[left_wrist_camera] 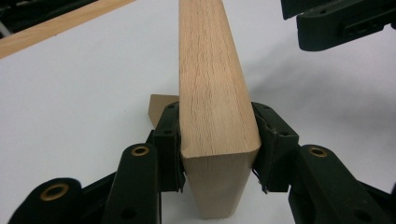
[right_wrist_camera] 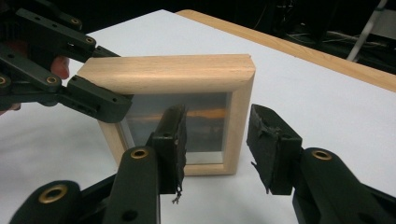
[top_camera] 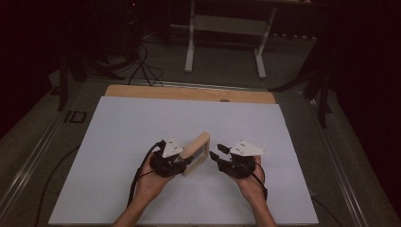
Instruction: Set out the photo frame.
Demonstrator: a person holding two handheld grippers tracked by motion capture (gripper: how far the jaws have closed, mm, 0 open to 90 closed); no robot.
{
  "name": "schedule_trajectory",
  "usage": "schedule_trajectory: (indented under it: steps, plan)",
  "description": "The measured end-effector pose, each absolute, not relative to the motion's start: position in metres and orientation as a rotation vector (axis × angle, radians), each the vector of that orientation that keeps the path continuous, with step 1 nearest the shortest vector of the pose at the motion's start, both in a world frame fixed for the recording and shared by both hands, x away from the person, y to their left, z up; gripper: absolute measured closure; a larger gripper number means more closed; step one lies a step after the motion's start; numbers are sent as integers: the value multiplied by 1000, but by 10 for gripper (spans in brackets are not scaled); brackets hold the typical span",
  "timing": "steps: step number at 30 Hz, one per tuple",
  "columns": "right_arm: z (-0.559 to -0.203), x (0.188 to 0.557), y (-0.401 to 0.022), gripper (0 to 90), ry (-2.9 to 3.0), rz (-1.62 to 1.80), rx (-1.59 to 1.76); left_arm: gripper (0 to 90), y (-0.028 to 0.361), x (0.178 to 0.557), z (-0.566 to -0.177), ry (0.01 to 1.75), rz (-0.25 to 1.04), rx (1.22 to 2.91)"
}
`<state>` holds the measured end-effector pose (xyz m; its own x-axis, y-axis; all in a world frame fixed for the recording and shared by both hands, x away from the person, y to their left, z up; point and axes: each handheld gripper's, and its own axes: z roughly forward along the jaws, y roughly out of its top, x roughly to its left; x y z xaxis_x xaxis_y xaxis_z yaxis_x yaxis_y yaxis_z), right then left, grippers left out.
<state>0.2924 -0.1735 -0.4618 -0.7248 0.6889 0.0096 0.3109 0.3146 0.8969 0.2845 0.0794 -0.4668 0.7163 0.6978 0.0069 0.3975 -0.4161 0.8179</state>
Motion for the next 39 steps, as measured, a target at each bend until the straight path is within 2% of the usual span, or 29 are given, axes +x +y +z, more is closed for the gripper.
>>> schedule_trajectory:
  steps: [17, 23, 30, 39]
  plan:
    - [-449, 299, -169, 594, 2190, 1397, 866, 598, 80, 283, -469, 796, 430, 2061]
    - [-444, 305, -162, 696, 2175, 1400, 851, 598, 81, 283, -469, 794, 427, 2059]
    - [-435, 313, -154, 859, 2147, 1404, 834, 598, 81, 283, -469, 793, 427, 2060]
    - [-428, 324, -146, 896, 2145, 1394, 830, 598, 81, 283, -469, 793, 430, 2060]
